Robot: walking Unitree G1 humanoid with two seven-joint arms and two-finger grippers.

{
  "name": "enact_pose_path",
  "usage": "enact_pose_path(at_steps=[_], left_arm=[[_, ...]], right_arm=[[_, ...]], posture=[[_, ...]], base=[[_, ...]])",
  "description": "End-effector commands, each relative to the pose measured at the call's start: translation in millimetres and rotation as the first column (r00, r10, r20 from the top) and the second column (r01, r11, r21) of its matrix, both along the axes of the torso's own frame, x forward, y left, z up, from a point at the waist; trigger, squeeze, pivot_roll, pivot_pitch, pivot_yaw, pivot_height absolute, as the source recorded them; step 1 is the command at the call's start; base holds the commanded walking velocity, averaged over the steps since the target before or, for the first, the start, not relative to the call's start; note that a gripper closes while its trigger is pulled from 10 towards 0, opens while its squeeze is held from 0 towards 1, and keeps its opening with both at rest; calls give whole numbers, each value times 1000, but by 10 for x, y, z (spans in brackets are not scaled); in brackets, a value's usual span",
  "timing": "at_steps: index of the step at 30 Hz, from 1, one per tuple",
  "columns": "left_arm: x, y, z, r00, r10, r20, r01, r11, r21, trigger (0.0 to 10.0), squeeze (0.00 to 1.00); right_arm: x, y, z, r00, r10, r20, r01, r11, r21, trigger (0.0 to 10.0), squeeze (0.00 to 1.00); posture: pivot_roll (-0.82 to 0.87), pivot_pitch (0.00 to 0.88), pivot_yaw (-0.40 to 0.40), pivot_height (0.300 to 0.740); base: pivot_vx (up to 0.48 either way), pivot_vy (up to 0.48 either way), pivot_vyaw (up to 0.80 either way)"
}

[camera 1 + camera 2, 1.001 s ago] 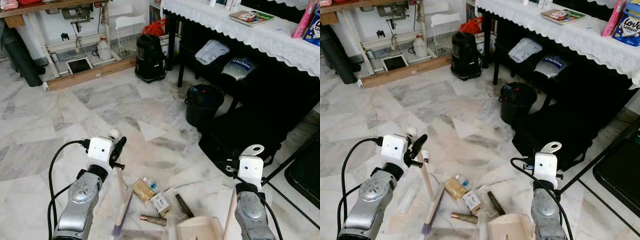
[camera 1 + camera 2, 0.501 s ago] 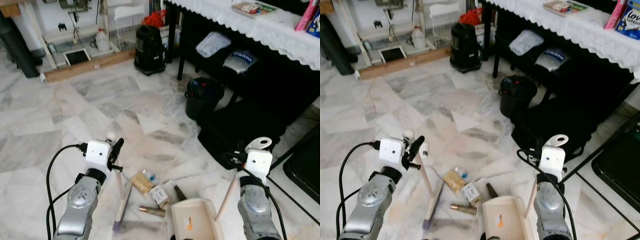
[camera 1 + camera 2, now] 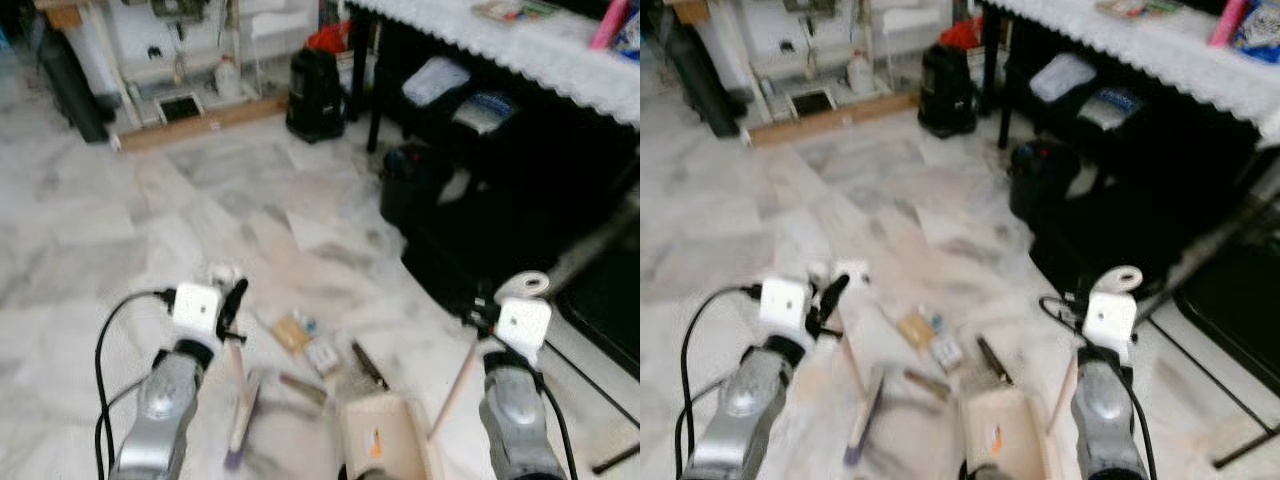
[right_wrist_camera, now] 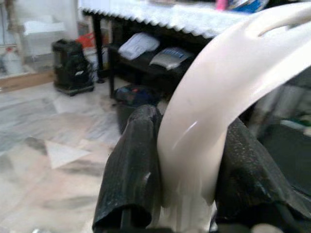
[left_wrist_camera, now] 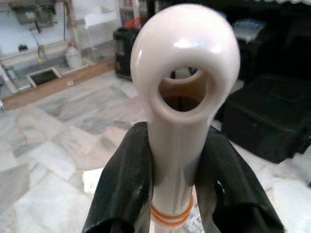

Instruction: Sweep floor

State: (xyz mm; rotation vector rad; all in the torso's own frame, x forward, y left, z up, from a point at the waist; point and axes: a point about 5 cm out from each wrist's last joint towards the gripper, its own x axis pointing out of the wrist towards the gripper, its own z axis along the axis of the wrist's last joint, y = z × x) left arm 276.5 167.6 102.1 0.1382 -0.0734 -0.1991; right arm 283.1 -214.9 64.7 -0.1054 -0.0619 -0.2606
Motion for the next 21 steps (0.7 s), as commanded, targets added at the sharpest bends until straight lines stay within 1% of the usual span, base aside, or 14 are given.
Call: enact_pose_path(at_steps=[1,7,12,21], left_arm=[[19,-6,82,999,-2,42,1,1000,14,10000,0],[43,-16,92,999,-4,47,3,1000,13,10000,0],[67,-22,108,998,15,65,-15,1000,10,10000,0],[116,-63,136,997,4,74,-3,1000,-5,10000,0]], right_arm=[[26,-15,53,1000,5,15,-4,1000,-15,10000,0],[24,-23,58,1000,-7,16,8,999,-38,10000,0],[14,-43,49,1000,-27,15,28,998,-60,10000,0],[23,-50,41,999,-41,13,41,998,-56,10000,0]], posture=[[-35,101,-31,740],[-33,100,-29,740],[-31,101,-28,740],[-28,99,-21,740]], base=[[0,0,0],[0,0,0],[0,0,0],[0,0,0]])
